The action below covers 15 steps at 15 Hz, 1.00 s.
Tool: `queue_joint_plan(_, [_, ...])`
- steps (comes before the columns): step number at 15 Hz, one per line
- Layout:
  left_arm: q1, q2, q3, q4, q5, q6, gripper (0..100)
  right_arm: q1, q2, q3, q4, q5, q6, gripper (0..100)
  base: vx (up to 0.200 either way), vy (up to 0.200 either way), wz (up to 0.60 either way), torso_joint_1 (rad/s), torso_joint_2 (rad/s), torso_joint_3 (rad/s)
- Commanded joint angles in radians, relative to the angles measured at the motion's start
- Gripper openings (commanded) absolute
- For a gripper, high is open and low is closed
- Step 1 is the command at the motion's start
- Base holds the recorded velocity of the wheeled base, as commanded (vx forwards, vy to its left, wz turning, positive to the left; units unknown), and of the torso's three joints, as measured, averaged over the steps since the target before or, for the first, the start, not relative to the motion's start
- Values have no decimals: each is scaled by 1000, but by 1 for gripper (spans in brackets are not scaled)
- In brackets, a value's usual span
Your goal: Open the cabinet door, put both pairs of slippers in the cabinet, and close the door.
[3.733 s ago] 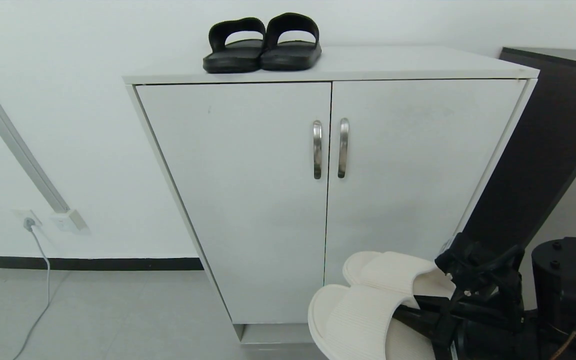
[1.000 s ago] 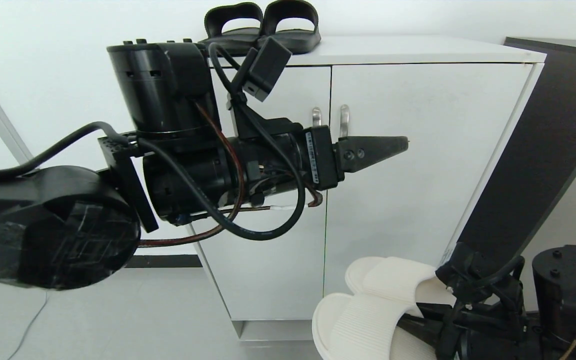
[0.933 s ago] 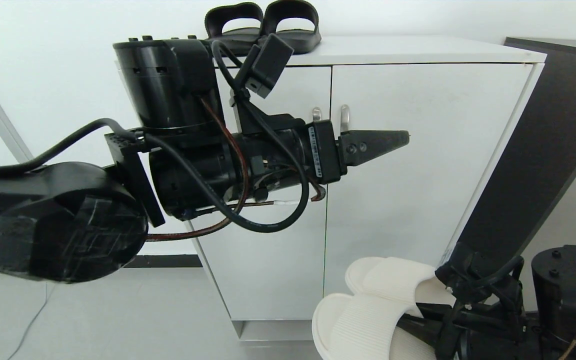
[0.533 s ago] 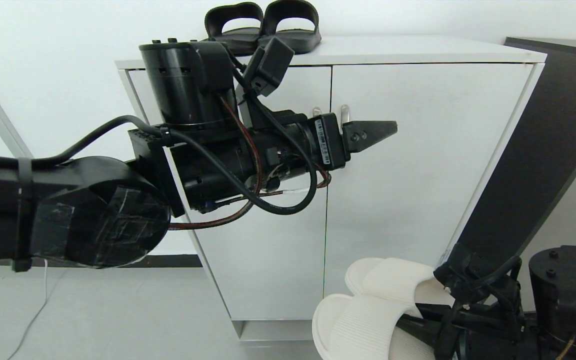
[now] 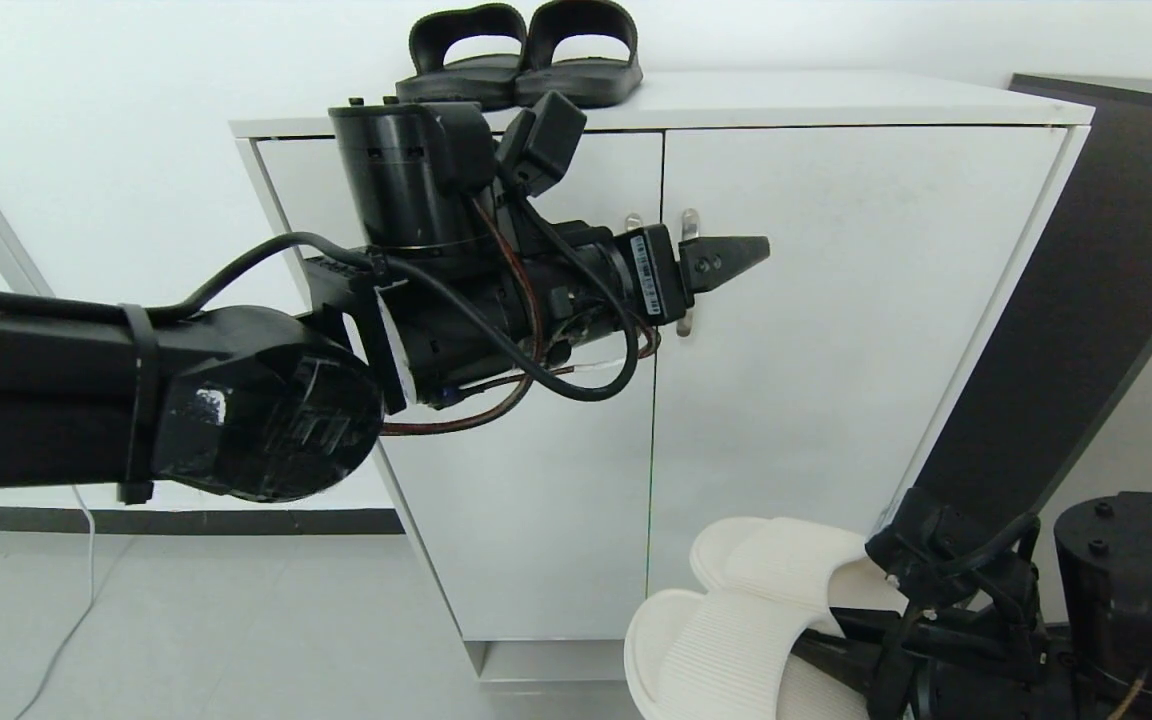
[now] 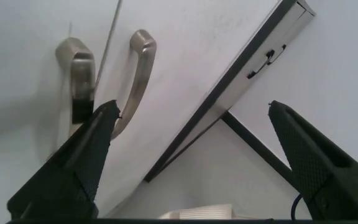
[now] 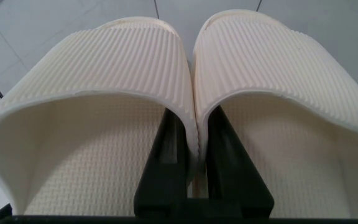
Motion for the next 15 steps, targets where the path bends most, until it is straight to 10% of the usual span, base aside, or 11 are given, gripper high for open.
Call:
queue_joint_plan(1, [5, 31, -26, 1, 2, -1, 100, 0, 7, 0, -1, 1, 1, 0, 0, 0, 0, 0, 0, 0])
queue_joint_plan(8, [7, 94, -121, 58, -6, -1, 100, 0, 7, 5, -1, 1, -4, 0, 0, 0, 0, 0, 0, 0])
queue_joint_plan(9, [7, 94, -123, 58, -6, -1, 0, 0, 7, 5, -1, 1, -4, 0, 0, 0, 0, 0, 0, 0])
queue_joint_plan(15, [4, 35, -57, 58, -6, -7, 0, 2, 1, 19, -1, 1, -6, 0, 0, 0, 0, 0, 0, 0])
